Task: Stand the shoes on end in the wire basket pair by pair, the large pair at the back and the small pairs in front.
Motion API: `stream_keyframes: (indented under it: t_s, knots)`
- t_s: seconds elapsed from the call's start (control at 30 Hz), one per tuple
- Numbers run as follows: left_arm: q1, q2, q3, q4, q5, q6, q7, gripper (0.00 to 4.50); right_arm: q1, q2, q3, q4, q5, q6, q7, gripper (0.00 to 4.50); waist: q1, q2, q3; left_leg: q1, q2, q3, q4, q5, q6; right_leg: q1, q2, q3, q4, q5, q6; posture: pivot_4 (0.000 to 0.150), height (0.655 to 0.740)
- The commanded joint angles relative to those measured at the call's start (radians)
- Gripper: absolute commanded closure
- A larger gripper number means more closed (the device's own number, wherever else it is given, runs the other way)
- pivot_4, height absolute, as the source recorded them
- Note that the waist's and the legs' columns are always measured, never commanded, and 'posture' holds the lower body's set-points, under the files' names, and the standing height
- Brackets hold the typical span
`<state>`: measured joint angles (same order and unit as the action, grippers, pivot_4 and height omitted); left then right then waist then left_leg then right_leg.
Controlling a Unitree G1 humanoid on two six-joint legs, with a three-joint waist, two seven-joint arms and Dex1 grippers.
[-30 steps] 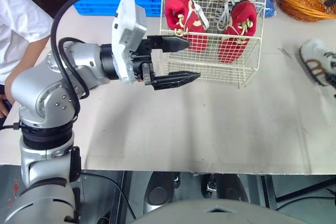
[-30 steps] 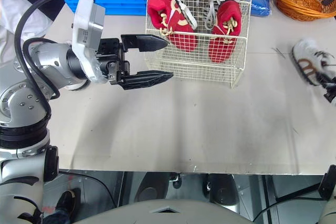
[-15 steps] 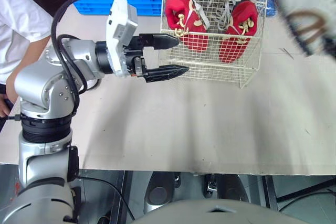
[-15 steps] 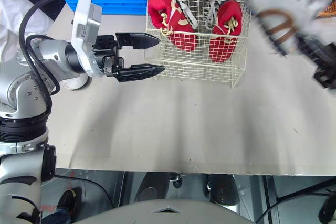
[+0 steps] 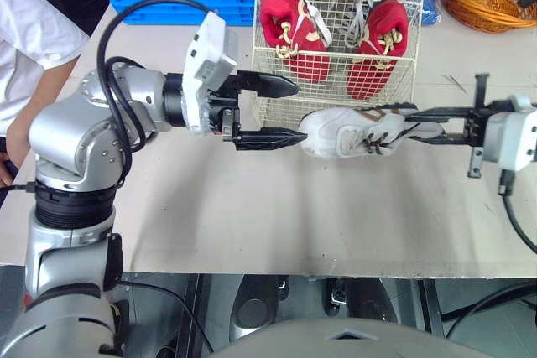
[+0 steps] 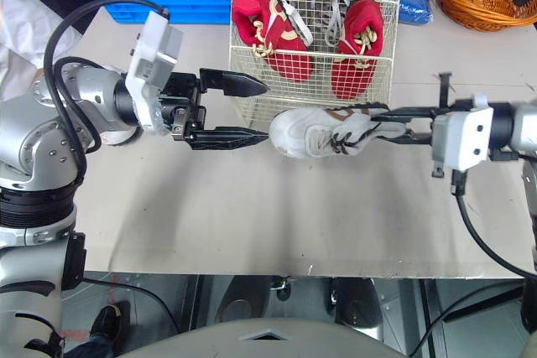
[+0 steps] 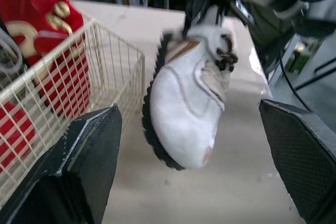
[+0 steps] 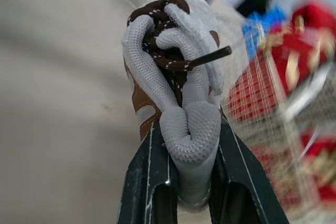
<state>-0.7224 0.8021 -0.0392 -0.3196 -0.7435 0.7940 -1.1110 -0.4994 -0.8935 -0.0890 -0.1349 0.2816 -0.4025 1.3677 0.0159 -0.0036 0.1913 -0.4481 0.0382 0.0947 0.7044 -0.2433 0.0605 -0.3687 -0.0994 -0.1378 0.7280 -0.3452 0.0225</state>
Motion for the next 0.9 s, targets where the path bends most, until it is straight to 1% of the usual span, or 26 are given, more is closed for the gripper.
stream_keyframes:
  t_s: [0.03, 0.13, 0.3, 0.37, 0.4, 0.47, 0.53, 0.57, 0.6, 0.63, 0.67, 0.7, 0.73, 0.8, 0.87, 0.9]
  knots:
    - [-0.035, 0.011, -0.059, -0.002, 0.052, -0.028, -0.045, 0.0, -0.141, 0.024, 0.072, 0.055, -0.081, -0.24, 0.014, 4.48, -0.001, 0.0, 0.0, 0.0, 0.0, 0.0, 0.0, 0.0, 0.0, 0.0, 0.0, 0.0, 0.0, 0.0, 0.0, 0.15, 0.686]
    - [-0.052, -0.004, -0.115, 0.032, 0.11, -0.065, -0.07, 0.0, -0.218, 0.05, 0.133, 0.073, -0.088, -0.327, 0.01, 4.48, -0.001, 0.0, 0.0, -0.001, 0.0, 0.0, 0.0, 0.0, 0.0, -0.001, 0.0, 0.0, 0.0, 0.0, 0.0, 0.15, 0.686]
    - [-0.068, -0.006, -0.176, 0.084, 0.173, -0.106, -0.137, 0.0, -0.305, 0.067, 0.195, 0.082, -0.096, -0.372, -0.013, 4.48, -0.002, -0.001, 0.0, -0.002, 0.0, 0.0, 0.0, 0.0, 0.0, -0.002, 0.0, 0.0, 0.001, 0.0, 0.0, 0.15, 0.686]
    - [-0.077, -0.013, -0.186, 0.104, 0.196, -0.128, -0.153, 0.52, -0.313, 0.066, 0.206, 0.085, -0.098, -0.38, -0.02, 4.5, -0.001, -0.001, 0.0, -0.002, 0.0, 0.0, 0.0, 0.0, 0.0, -0.002, 0.0, 0.0, 0.001, 0.0, 0.0, 0.15, 0.686]
    - [-0.082, -0.021, -0.183, 0.112, 0.195, -0.128, -0.157, 0.89, -0.311, 0.063, 0.21, 0.087, -0.098, -0.381, -0.022, 4.5, -0.001, -0.001, 0.0, -0.002, 0.0, 0.0, 0.0, 0.0, 0.0, -0.002, 0.0, 0.0, 0.001, 0.0, 0.0, 0.15, 0.686]
    - [-0.091, -0.025, -0.18, 0.123, 0.193, -0.124, -0.175, 1.73, -0.303, 0.055, 0.214, 0.094, -0.101, -0.385, -0.027, 4.5, -0.001, -0.001, 0.0, -0.002, 0.0, 0.0, 0.0, 0.0, 0.0, -0.002, 0.0, -0.001, 0.001, 0.0, 0.0, 0.15, 0.686]
    - [-0.09, -0.022, -0.18, 0.128, 0.197, -0.123, -0.191, 2.73, -0.3, 0.051, 0.214, 0.096, -0.105, -0.386, -0.038, 4.5, -0.002, -0.001, 0.0, -0.002, 0.0, 0.0, 0.0, 0.0, 0.0, -0.002, -0.001, 0.0, 0.001, 0.0, 0.0, 0.15, 0.686]
    - [-0.089, -0.024, -0.178, 0.129, 0.196, -0.119, -0.195, 3.06, -0.299, 0.051, 0.211, 0.097, -0.104, -0.381, -0.046, 4.5, -0.002, -0.001, 0.0, -0.002, 0.0, 0.0, 0.0, 0.0, 0.0, -0.002, -0.001, 0.0, 0.001, 0.0, 0.0, 0.15, 0.686]
    - [-0.087, -0.025, -0.178, 0.13, 0.196, -0.118, -0.196, 3.5, -0.295, 0.05, 0.207, 0.095, -0.103, -0.369, -0.055, 3.53, -0.002, -0.001, 0.0, -0.002, 0.0, 0.0, 0.0, 0.0, 0.0, -0.002, 0.0, 0.0, 0.001, 0.0, 0.0, 0.15, 0.686]
    - [-0.085, -0.027, -0.177, 0.129, 0.197, -0.117, -0.197, 3.81, -0.292, 0.048, 0.205, 0.093, -0.102, -0.361, -0.062, 3.2, -0.002, -0.001, 0.0, -0.002, 0.0, 0.0, 0.0, 0.0, 0.0, -0.002, 0.0, 0.0, 0.001, 0.0, 0.0, 0.15, 0.686]
    - [-0.082, -0.033, -0.173, 0.131, 0.198, -0.117, -0.19, 3.95, -0.281, 0.05, 0.197, 0.083, -0.092, -0.329, -0.078, 2.8, -0.003, -0.001, 0.0, -0.002, 0.0, 0.0, 0.0, 0.0, 0.0, -0.002, 0.0, -0.001, 0.002, 0.0, 0.0, 0.15, 0.686]
    - [-0.077, -0.04, -0.166, 0.133, 0.196, -0.116, -0.179, 3.96, -0.265, 0.049, 0.188, 0.066, -0.075, -0.285, -0.097, 2.25, -0.002, -0.001, 0.0, -0.002, 0.0, 0.0, 0.0, 0.0, 0.0, -0.002, 0.0, -0.001, 0.002, 0.0, 0.0, 0.15, 0.686]
    - [-0.071, -0.053, -0.146, 0.135, 0.177, -0.104, -0.162, 3.96, -0.235, 0.04, 0.176, 0.041, -0.048, -0.219, -0.114, 1.79, -0.002, -0.001, 0.0, -0.002, 0.0, 0.0, 0.0, 0.0, 0.0, -0.002, -0.001, -0.001, 0.002, 0.0, 0.0, 0.15, 0.686]
    - [-0.052, -0.082, -0.08, 0.144, 0.124, -0.066, -0.118, 3.96, -0.145, 0.005, 0.131, -0.025, 0.029, -0.05, -0.157, 0.91, 0.002, -0.001, 0.001, -0.002, 0.0, 0.0, 0.001, 0.0, 0.0, -0.002, -0.001, -0.001, 0.002, 0.0, 0.0, 0.15, 0.686]
    - [-0.026, -0.089, -0.037, 0.139, 0.107, -0.052, -0.091, 3.96, -0.062, -0.033, 0.086, -0.088, 0.073, 0.084, -0.193, 0.11, 0.004, -0.002, 0.001, -0.004, 0.0, -0.002, 0.001, 0.0, 0.0, -0.002, -0.002, -0.003, 0.001, 0.0, 0.0, 0.15, 0.686]
    - [-0.014, -0.089, -0.025, 0.133, 0.105, -0.05, -0.084, 3.96, -0.034, -0.048, 0.071, -0.115, 0.087, 0.131, -0.201, 0.0, 0.002, -0.002, 0.001, -0.005, 0.0, -0.002, 0.002, 0.0, 0.0, -0.002, -0.002, -0.003, 0.001, 0.0, 0.0, 0.15, 0.686]
